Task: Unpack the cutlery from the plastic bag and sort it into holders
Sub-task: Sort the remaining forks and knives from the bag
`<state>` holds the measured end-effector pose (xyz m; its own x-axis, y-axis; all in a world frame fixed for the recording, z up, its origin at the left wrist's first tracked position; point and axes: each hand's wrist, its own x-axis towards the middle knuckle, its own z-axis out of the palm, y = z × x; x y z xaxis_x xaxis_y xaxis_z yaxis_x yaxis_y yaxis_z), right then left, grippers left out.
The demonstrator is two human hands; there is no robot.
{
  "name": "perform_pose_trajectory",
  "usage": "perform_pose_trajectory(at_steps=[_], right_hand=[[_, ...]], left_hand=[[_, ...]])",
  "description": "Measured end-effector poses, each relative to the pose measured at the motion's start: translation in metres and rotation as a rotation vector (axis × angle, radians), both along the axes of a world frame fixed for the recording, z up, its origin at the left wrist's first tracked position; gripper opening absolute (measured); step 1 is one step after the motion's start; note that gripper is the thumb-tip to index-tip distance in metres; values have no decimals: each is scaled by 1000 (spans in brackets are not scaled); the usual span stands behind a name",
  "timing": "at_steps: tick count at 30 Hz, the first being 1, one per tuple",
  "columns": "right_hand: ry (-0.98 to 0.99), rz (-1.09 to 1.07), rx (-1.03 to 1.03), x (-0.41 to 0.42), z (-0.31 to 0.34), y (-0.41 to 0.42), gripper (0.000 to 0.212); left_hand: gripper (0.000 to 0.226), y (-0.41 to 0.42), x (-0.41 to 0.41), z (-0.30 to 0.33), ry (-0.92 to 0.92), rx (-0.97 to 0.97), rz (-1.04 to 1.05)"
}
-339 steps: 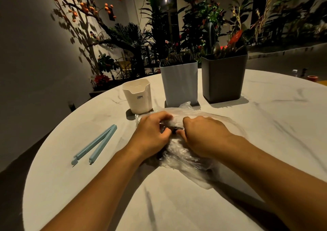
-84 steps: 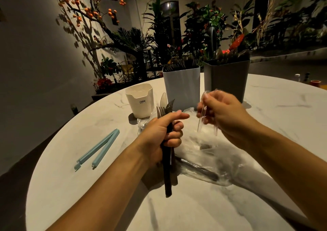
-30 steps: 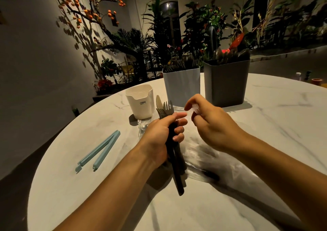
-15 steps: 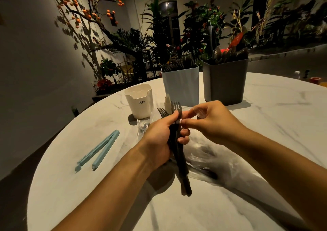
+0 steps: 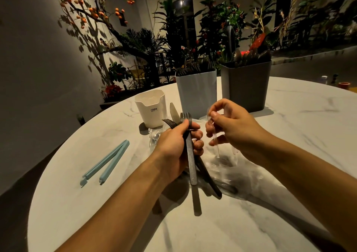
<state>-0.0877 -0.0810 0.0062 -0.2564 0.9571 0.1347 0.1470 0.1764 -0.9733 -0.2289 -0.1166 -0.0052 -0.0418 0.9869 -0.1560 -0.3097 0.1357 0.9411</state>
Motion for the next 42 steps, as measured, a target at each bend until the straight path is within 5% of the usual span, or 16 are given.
perform_pose_trajectory(at_steps=[6, 11, 16, 22, 28, 37, 42], right_hand=[[61, -100, -105, -3, 2, 1, 16], [130, -41, -192, -5, 8, -3, 56], [60, 0, -91, -6, 3, -4, 42], [117, 17, 48, -10, 0, -7, 18], [-56, 23, 305, -9, -2, -9, 9], [47, 56, 29, -7, 2, -9, 21], [13, 56, -150, 0, 6, -3, 21]], left_hand=[[36, 0, -1, 1, 7, 30, -27], [26, -1, -1, -1, -83, 61, -58], [20, -5, -2, 1, -109, 144, -186], [72, -7, 2, 2, -212, 100, -234], [60, -7, 3, 1, -77, 78, -173], [84, -7, 8, 2, 146, 61, -14], [55, -7, 10, 2, 222, 130, -52]])
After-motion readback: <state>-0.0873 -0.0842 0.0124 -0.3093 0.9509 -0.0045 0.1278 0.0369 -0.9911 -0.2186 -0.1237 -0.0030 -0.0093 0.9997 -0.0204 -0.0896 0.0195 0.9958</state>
